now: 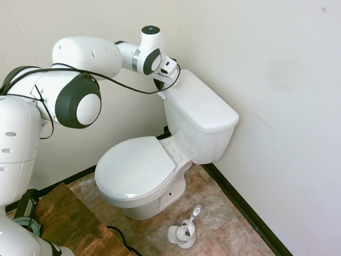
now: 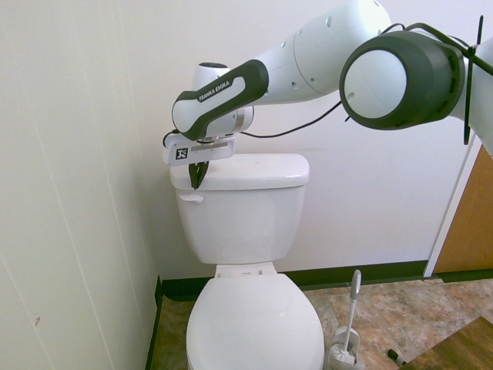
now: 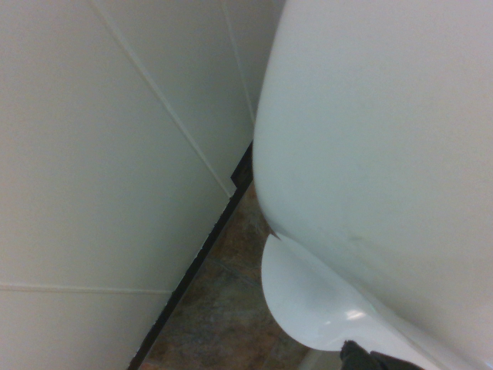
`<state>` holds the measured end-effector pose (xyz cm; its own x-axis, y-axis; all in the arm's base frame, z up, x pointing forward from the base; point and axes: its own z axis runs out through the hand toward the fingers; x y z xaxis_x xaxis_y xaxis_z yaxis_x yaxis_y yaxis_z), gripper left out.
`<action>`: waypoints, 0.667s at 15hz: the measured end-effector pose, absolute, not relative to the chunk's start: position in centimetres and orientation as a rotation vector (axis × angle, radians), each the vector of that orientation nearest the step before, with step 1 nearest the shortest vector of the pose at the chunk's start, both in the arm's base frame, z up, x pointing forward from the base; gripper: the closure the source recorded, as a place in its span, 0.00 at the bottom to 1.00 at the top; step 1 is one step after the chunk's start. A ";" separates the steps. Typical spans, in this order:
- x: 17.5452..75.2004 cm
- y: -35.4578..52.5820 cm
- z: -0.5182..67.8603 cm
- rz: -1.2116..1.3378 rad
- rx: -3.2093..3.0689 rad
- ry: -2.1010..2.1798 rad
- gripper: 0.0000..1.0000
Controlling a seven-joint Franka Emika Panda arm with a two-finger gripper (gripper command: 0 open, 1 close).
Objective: Flush the toilet
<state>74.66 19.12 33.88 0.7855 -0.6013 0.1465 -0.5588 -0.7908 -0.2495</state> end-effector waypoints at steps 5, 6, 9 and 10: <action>75.6 19.7 31.9 -0.350 -2.753 0.906 1.00; 75.6 19.8 31.6 -0.346 -2.747 0.908 1.00; 75.8 19.6 30.3 -0.315 -2.736 0.921 1.00; 75.9 19.5 29.7 -0.304 -2.731 0.928 1.00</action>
<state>75.86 19.50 29.68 0.7765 -0.6190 0.1180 -0.5689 -0.7692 -0.2911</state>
